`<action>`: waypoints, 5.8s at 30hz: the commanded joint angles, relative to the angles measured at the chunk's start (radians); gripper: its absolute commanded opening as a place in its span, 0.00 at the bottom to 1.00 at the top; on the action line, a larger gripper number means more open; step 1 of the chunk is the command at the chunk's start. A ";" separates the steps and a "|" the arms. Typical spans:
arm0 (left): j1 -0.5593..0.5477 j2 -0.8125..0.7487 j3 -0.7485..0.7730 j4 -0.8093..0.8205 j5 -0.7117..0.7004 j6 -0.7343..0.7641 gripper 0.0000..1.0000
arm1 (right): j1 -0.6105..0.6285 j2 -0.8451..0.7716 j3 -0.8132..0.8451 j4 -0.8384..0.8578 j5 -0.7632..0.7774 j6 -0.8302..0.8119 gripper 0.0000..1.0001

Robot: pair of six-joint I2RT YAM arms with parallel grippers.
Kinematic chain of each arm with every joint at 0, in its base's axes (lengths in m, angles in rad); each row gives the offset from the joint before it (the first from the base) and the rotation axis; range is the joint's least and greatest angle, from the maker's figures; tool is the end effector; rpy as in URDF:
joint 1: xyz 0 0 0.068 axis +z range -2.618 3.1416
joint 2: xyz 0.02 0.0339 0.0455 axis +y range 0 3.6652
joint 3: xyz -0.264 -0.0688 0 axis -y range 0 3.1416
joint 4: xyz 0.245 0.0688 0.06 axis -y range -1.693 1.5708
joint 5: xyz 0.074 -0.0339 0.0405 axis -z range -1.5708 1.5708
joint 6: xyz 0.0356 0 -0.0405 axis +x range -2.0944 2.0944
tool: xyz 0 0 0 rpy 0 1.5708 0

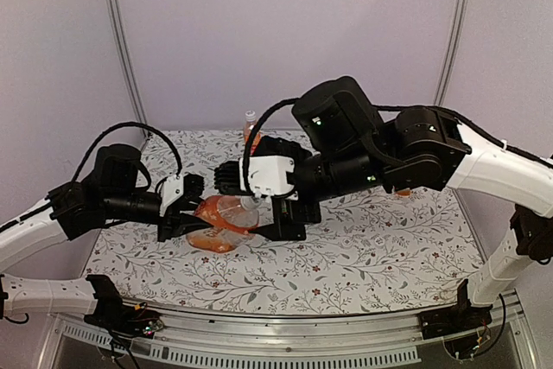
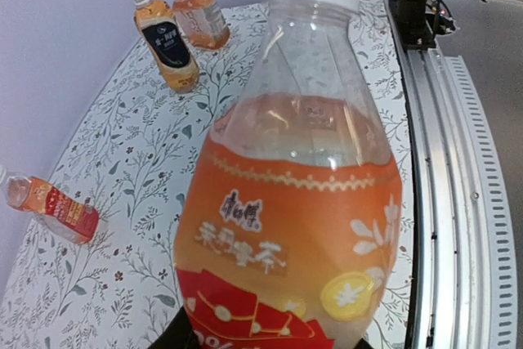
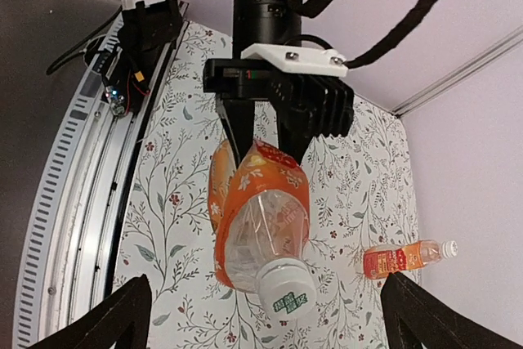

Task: Unscrew the bottle caps

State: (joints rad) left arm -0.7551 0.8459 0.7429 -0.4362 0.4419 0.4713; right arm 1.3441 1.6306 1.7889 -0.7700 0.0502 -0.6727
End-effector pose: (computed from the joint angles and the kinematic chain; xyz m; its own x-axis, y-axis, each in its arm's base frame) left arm 0.1250 -0.1385 0.2911 0.0695 0.4982 -0.8643 0.9599 0.2026 0.1940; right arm 0.0822 0.3484 0.4120 0.4997 -0.6025 -0.6224 -0.8344 -0.1418 -0.5327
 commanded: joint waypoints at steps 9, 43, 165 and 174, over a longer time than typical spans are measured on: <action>0.003 -0.008 -0.044 0.172 -0.234 -0.007 0.11 | -0.160 0.158 0.282 -0.187 -0.020 1.025 0.85; 0.003 -0.005 -0.014 -0.090 0.110 0.094 0.10 | -0.041 0.119 0.157 -0.246 -0.059 0.292 0.00; 0.137 -0.084 -0.077 0.225 0.156 -0.266 0.18 | -0.245 0.060 -0.223 0.595 -0.472 0.668 0.00; 0.140 -0.110 -0.111 0.225 0.099 -0.273 1.00 | -0.303 -0.042 -0.314 0.473 -0.207 0.627 0.00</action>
State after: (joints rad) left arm -0.6151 0.7551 0.6521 -0.2207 0.5648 0.2043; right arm 1.0828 1.6661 1.5360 -0.2092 -0.3332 -0.0185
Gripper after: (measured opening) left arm 0.991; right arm 0.279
